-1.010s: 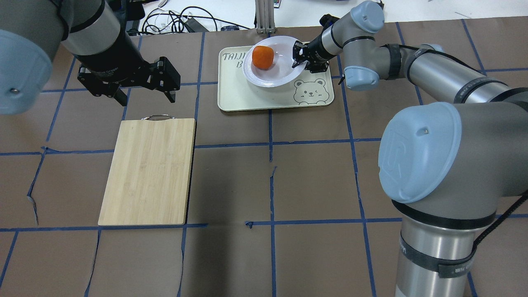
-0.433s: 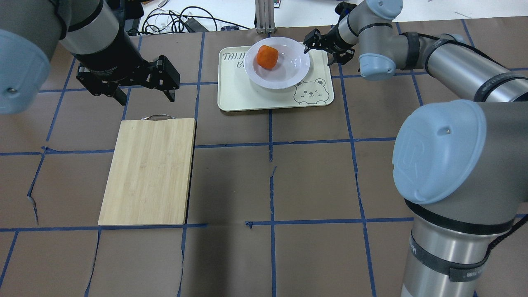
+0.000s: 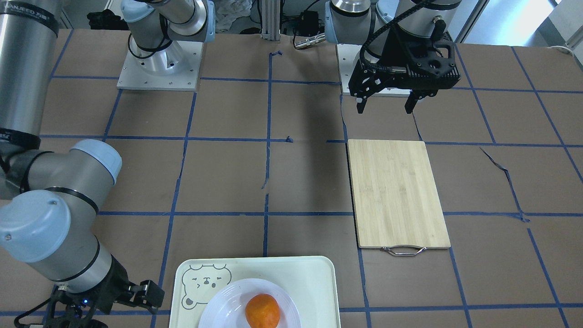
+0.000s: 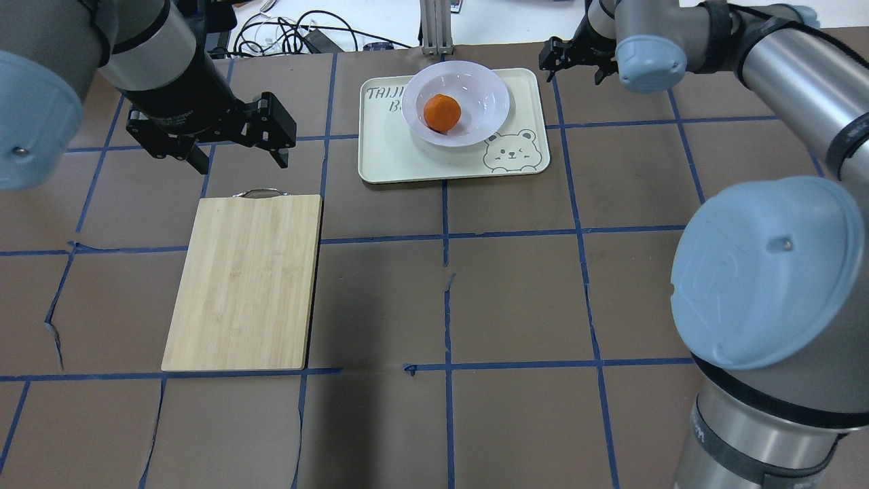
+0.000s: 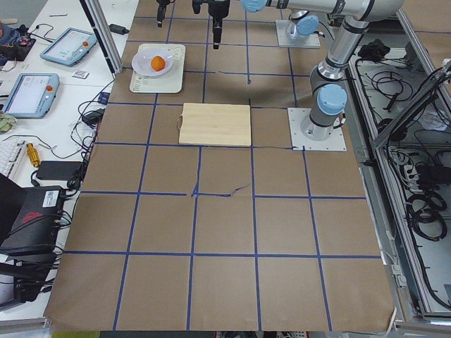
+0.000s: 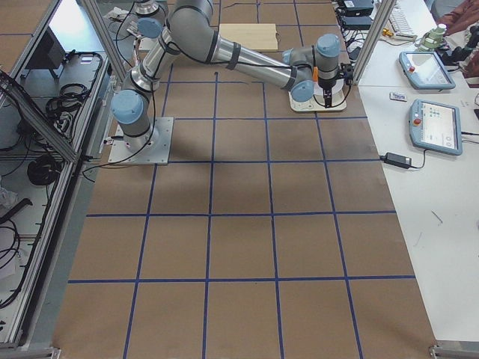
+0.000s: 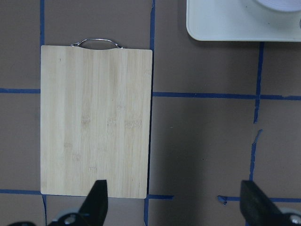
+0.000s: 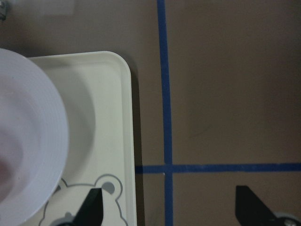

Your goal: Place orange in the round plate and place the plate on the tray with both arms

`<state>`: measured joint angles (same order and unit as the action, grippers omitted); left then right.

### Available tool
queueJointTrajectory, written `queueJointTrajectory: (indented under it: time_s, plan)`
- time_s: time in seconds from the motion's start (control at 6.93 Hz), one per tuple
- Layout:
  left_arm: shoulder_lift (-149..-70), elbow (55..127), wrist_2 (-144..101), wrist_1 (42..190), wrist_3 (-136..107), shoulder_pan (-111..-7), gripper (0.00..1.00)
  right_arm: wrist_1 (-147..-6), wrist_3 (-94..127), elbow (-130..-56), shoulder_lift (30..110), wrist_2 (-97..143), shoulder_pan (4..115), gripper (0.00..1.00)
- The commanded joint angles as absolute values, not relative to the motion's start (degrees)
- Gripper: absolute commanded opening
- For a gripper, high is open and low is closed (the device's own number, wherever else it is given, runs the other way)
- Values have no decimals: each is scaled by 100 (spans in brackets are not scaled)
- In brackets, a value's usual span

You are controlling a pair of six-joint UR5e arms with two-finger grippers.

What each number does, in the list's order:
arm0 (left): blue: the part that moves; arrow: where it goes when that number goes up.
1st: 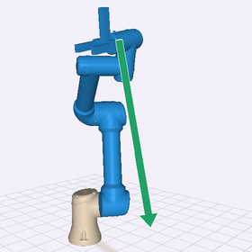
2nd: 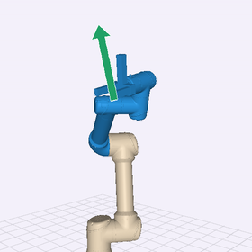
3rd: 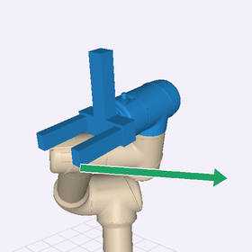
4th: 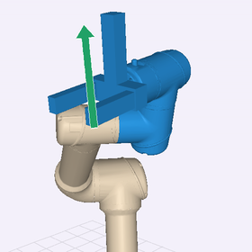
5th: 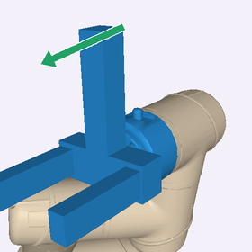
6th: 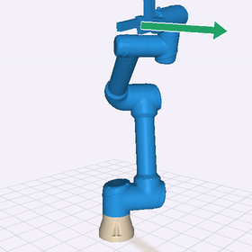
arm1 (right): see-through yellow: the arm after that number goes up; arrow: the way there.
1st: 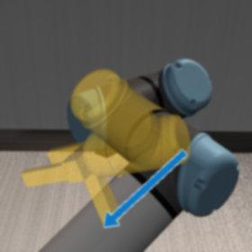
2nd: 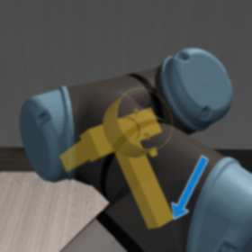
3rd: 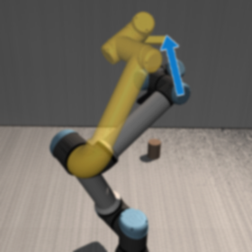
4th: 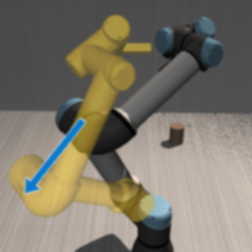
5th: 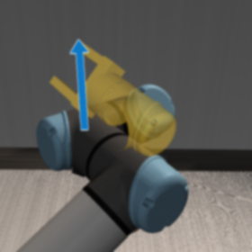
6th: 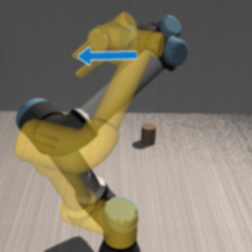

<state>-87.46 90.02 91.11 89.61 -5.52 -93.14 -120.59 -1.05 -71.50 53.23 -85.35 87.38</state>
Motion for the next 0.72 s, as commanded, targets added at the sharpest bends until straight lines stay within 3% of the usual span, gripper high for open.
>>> queueJointTrajectory:
  time_s: [0.0, 0.58]
  plan:
    - [-8745, 9017, 9114, 8982, -545, -9316, 100, -10569, -281, -7145, 6244, -8789, 8789, 100]
    - [-8719, 9026, 9114, 8982, -545, -9308, 100, -9415, -246, -7390, 7582, -8780, 8824, 100]
